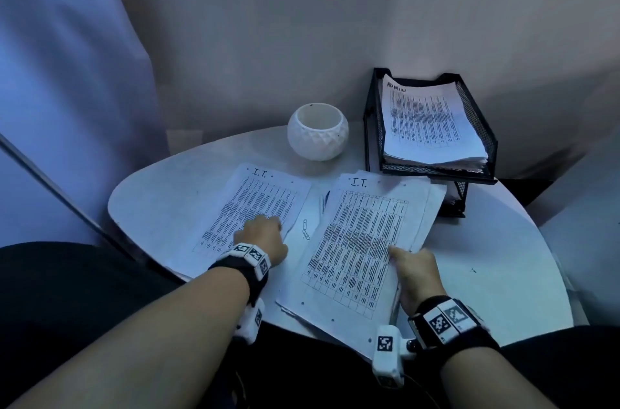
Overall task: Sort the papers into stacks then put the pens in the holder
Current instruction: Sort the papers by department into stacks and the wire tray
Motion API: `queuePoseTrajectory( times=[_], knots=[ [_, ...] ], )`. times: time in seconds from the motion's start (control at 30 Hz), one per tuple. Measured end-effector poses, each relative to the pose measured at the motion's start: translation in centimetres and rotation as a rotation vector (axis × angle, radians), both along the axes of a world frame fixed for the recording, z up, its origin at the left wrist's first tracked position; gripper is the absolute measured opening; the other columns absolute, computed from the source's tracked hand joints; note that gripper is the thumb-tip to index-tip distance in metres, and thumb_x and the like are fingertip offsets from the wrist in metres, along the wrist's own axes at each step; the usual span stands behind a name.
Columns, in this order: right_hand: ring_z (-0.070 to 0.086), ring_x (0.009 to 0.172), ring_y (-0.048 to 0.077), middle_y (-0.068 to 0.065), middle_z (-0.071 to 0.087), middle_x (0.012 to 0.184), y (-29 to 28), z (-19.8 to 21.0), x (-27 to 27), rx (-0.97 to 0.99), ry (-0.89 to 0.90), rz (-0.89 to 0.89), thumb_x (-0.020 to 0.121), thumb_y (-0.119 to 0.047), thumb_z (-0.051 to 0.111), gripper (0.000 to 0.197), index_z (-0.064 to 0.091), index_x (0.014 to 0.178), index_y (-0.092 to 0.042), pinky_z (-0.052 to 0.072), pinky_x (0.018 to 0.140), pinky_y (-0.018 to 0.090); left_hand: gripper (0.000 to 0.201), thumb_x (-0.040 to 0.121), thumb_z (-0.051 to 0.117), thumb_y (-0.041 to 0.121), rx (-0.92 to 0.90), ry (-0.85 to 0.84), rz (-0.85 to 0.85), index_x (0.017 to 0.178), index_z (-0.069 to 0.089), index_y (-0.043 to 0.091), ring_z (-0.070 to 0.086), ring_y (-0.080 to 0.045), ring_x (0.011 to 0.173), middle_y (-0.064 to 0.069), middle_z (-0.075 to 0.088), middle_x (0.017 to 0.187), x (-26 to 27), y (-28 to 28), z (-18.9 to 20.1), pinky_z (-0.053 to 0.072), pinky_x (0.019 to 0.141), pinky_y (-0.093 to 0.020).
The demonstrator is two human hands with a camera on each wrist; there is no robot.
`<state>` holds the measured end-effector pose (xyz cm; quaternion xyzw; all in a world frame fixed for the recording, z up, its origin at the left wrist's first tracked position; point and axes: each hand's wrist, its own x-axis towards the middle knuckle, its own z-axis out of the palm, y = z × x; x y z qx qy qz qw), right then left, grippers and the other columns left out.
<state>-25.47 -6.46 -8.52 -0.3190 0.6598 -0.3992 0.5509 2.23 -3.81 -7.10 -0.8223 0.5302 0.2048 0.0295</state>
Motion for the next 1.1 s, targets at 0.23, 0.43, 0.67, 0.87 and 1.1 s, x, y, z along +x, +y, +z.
queuePoseTrajectory(
  times=[0.23, 0.43, 0.67, 0.87, 1.1],
  knots=[
    [0.072, 0.094, 0.044, 0.026, 0.074, 0.103, 0.5, 1.1, 0.2, -0.007, -0.003, 0.041, 0.092, 0.0, 0.064, 0.008, 0.07, 0.096, -0.004, 0.056, 0.087, 0.066, 0.048, 0.087, 0.059, 0.053, 0.022, -0.112, 0.067, 0.125, 0.06, 0.022, 0.048, -0.033, 0.128, -0.008, 0.046, 0.139, 2.1, -0.3, -2.8, 0.049, 0.096, -0.049],
    [0.072, 0.095, 0.045, 0.028, 0.072, 0.106, 0.9, 1.5, 0.3, -0.016, -0.019, 0.071, 0.095, 0.002, 0.059, 0.012, 0.067, 0.103, 0.0, 0.056, 0.087, 0.065, 0.037, 0.093, 0.049, 0.047, -0.086, 0.011, 0.115, 0.101, 0.07, 0.018, 0.064, -0.033, 0.104, -0.009, 0.061, 0.12, 2.8, -0.9, -1.9, 0.056, 0.088, -0.044],
    [0.072, 0.094, 0.046, 0.03, 0.073, 0.105, 1.5, 2.9, 1.0, 0.022, -0.099, 0.088, 0.095, 0.004, 0.057, 0.015, 0.067, 0.106, 0.002, 0.055, 0.088, 0.066, 0.024, 0.086, 0.061, 0.032, -0.426, 0.355, 0.074, 0.069, 0.061, 0.016, 0.062, -0.029, 0.078, -0.003, 0.061, 0.089, -3.6, -2.0, 5.4, 0.048, 0.068, -0.029],
    [0.071, 0.101, 0.041, 0.027, 0.073, 0.111, 2.5, 5.7, 1.4, -0.009, -0.395, 0.061, 0.106, -0.028, 0.049, 0.039, 0.066, 0.12, 0.004, 0.055, 0.095, 0.053, 0.035, 0.091, 0.056, 0.06, -0.276, 0.339, -0.389, 0.086, 0.067, 0.027, 0.058, -0.022, 0.106, 0.002, 0.059, 0.112, -11.3, 1.4, 6.7, 0.049, 0.097, -0.042],
    [0.07, 0.098, 0.05, 0.037, 0.068, 0.111, 3.2, 6.5, 0.7, -0.13, -0.29, 0.154, 0.087, 0.016, 0.055, 0.034, 0.064, 0.119, 0.009, 0.053, 0.089, 0.063, 0.034, 0.087, 0.049, 0.032, -0.364, 0.468, -0.556, 0.105, 0.079, 0.03, 0.057, -0.016, 0.121, 0.01, 0.065, 0.125, -11.9, 2.7, 6.6, 0.045, 0.108, -0.043]
  ],
)
